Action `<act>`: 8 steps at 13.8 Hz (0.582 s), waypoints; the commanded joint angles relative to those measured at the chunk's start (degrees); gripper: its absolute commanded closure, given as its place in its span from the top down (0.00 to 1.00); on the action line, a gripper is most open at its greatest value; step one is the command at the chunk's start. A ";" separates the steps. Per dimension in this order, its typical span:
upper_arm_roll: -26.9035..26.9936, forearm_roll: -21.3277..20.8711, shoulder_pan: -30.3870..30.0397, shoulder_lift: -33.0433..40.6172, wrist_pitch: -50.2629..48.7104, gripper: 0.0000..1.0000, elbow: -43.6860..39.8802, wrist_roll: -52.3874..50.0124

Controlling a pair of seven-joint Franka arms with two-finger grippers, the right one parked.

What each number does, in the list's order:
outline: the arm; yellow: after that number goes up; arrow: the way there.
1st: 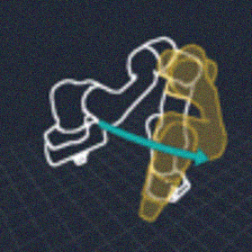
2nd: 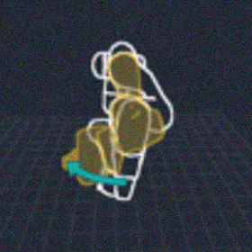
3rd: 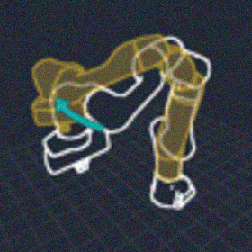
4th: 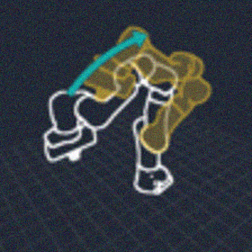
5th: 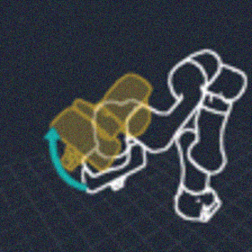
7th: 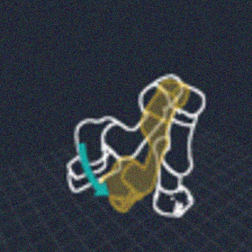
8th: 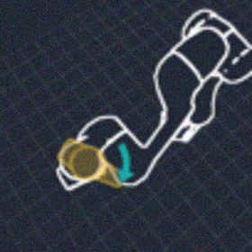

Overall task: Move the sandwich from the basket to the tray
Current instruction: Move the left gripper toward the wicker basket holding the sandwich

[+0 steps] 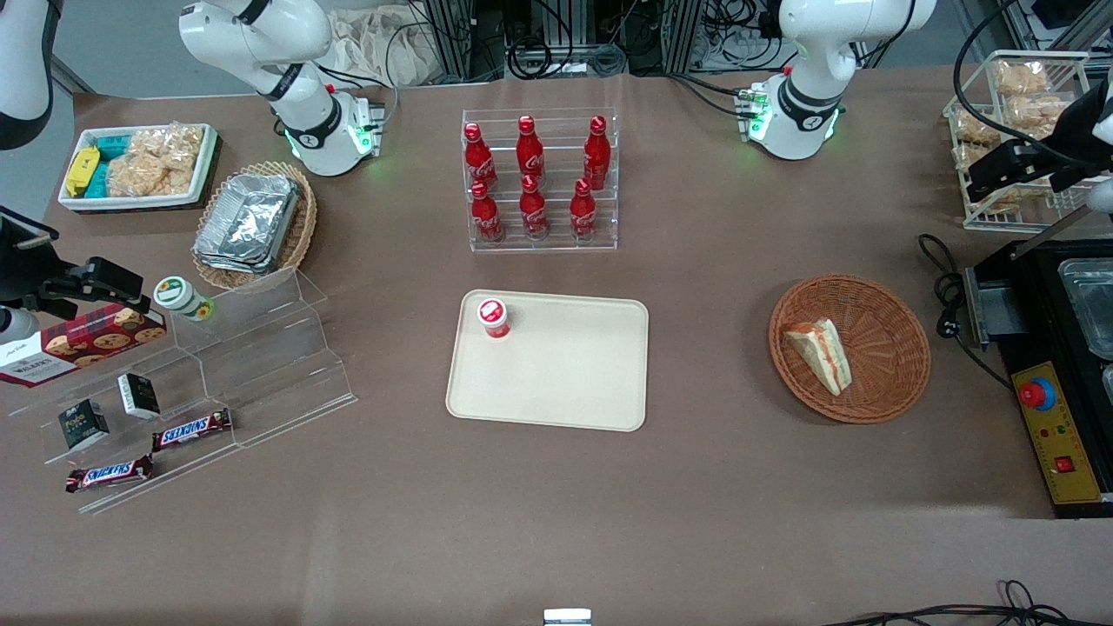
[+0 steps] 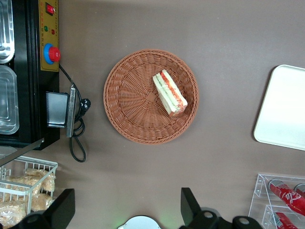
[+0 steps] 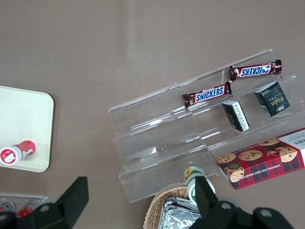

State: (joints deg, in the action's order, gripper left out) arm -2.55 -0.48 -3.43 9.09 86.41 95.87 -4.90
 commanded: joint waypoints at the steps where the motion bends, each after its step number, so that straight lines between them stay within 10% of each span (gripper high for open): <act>1: -0.09 1.44 -0.88 1.01 -0.28 1.00 0.89 1.30; 8: -0.44 1.80 -0.61 -4.77 3.57 1.00 0.54 0.51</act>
State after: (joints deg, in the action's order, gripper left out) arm -2.57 0.26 -3.46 6.49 88.05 96.63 -4.76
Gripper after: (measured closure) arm 0.000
